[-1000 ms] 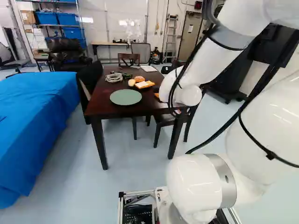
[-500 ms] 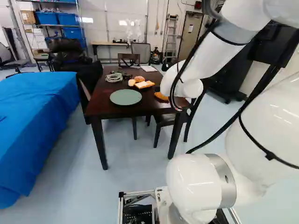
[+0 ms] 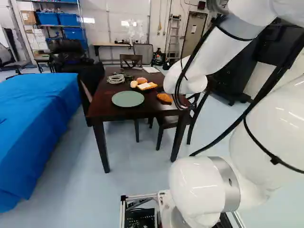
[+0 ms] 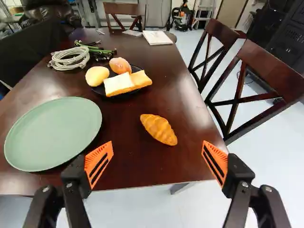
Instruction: Move the croissant to the empty plate
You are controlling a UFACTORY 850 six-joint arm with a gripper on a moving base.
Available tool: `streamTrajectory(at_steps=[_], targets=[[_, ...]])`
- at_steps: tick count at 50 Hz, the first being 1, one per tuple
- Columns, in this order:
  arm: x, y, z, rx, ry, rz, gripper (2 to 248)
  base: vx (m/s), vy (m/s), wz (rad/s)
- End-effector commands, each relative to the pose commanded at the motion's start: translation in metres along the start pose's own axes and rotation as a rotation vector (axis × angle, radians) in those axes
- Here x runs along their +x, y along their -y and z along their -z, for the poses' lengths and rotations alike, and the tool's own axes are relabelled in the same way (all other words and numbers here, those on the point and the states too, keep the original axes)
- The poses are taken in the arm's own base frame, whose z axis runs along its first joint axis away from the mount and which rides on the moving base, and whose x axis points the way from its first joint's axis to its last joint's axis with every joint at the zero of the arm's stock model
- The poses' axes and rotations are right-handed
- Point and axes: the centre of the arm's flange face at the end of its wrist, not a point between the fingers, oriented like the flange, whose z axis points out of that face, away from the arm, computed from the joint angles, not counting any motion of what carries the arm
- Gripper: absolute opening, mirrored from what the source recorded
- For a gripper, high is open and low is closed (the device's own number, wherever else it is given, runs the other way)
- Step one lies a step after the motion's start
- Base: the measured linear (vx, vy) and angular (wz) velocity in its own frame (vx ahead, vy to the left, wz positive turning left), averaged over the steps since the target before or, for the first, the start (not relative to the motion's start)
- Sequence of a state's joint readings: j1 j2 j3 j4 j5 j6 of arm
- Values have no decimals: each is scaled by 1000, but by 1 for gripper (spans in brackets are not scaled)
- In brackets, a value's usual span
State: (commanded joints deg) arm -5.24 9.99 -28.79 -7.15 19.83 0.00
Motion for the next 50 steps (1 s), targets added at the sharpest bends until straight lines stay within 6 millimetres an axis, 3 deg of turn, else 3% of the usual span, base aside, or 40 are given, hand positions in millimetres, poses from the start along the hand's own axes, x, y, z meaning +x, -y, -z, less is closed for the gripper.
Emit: streamTrajectory(at_steps=[50], targets=[[51,-8,-10,18,154,212,247,0,0,0]])
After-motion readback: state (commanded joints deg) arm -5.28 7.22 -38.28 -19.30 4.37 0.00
